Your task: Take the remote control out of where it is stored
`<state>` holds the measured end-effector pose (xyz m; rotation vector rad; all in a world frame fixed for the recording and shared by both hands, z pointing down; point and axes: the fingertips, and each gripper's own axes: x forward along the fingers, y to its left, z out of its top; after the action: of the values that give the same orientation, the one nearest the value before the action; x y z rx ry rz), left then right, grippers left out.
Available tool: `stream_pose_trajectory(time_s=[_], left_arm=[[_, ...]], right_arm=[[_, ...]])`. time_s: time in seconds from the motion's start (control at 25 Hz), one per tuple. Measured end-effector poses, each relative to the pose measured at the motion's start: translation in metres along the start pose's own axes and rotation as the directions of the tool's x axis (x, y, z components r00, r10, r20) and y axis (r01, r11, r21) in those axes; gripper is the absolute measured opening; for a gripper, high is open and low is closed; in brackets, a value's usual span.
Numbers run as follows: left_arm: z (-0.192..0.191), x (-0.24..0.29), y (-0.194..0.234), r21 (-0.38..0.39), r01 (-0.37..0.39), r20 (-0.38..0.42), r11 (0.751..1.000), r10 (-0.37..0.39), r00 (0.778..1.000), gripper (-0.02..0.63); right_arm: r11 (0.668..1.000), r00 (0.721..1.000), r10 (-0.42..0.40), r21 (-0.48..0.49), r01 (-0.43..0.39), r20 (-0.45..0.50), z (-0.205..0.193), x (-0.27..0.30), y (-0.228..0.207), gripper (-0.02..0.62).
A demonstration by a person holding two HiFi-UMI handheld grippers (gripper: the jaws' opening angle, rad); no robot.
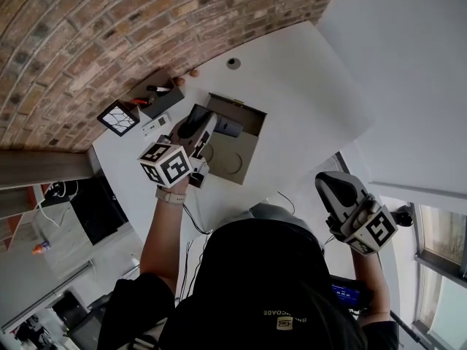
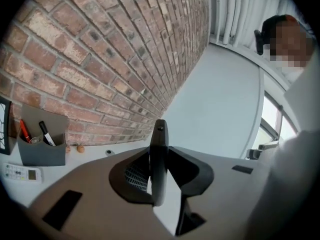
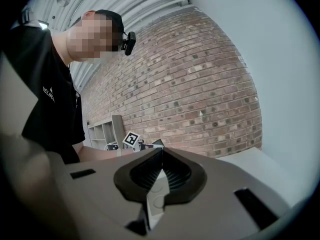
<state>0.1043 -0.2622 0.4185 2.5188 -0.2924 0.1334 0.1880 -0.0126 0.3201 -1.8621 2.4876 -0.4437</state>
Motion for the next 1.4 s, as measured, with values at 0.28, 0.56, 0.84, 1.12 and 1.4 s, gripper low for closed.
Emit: stream_pose_trajectory(time_s=[0.28, 0.56, 0.84, 1.12, 1.4], left_arm=[[0.008, -0.023, -0.041, 0.062, 0.015, 0.026, 0.998, -0.016, 1.0, 0.095], [0.026, -0.057, -0.076, 0.121, 0.008, 0.085, 0.993, -0.019, 0.996, 0.095], [0.035, -0.091, -0.103, 0.238, -0.049, 0.146, 0.97, 0.014, 0.989, 0.095], [0.041, -0.118, -0.131, 0.365, -0.092, 0.19, 0.926, 0.023, 0.982, 0.095], [0.044, -0.147, -0.14, 0.408, -0.143, 0.235, 0.902, 0.047, 0.971, 0.095]], right_arm=[[0.998, 0.998, 0.059, -0.008, -0.059, 0.012, 0.003, 0.004, 0.006, 0.006], [0.992, 0.992, 0.129, -0.019, -0.128, 0.018, 0.008, 0.015, 0.012, 0.006], [0.978, 0.978, 0.206, -0.026, -0.205, 0.027, 0.012, 0.028, 0.023, 0.006], [0.959, 0.96, 0.281, -0.042, -0.279, 0.025, 0.012, 0.043, 0.027, 0.006], [0.929, 0.931, 0.364, -0.078, -0.362, 0.014, 0.016, 0.071, 0.043, 0.006]])
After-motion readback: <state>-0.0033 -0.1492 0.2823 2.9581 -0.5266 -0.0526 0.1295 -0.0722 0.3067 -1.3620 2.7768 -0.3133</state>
